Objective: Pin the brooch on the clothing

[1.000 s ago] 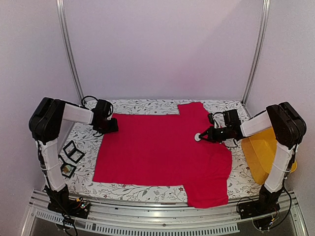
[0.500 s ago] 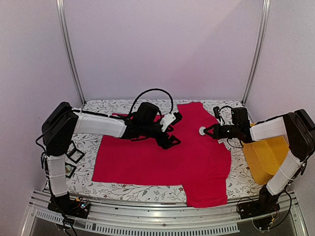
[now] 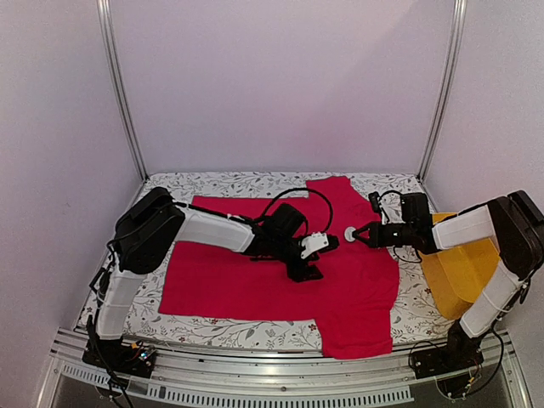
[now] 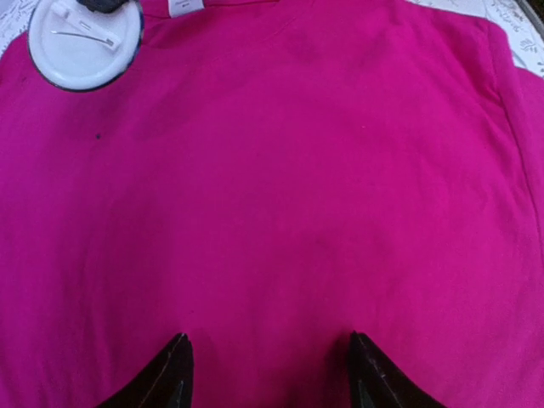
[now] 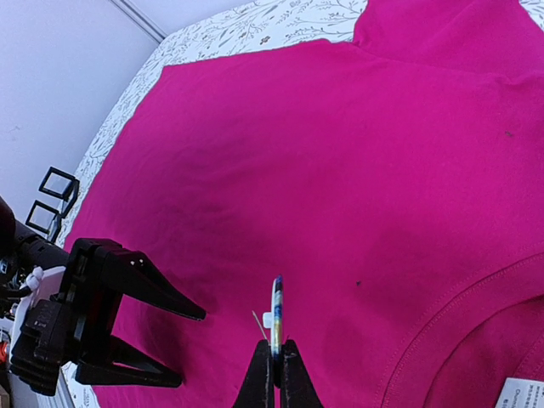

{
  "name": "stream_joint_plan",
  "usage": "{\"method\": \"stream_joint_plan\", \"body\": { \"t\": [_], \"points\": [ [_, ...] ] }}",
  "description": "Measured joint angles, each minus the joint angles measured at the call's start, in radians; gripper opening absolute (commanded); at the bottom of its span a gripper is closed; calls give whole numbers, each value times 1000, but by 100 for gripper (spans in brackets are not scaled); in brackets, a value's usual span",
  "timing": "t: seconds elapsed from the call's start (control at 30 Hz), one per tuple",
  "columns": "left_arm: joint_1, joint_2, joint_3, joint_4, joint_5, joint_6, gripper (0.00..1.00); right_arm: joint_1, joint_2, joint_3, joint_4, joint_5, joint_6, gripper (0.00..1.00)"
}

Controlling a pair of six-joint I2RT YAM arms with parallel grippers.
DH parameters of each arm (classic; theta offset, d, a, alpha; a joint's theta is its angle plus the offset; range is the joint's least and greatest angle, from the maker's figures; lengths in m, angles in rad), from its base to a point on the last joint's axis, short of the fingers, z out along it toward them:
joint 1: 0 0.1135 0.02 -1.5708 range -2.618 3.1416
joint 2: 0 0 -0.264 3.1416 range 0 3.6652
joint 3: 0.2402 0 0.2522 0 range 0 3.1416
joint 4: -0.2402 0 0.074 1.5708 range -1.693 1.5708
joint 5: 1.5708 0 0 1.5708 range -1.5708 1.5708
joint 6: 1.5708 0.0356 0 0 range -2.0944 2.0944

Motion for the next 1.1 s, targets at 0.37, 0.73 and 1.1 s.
{"method": "stream_joint_plan", "body": {
  "t": [0.37, 0.73, 1.1],
  "points": [
    [-42, 4, 14, -35, -26, -11, 0, 33, -7, -40, 7, -11, -5, 0],
    [-26, -76, -99, 26, 27, -64, 0, 138, -7, -101, 106, 77, -47, 2],
    [-4, -119, -132, 76, 169, -118, 0, 385, -74, -461, 623, 336, -340, 0]
  ]
}}
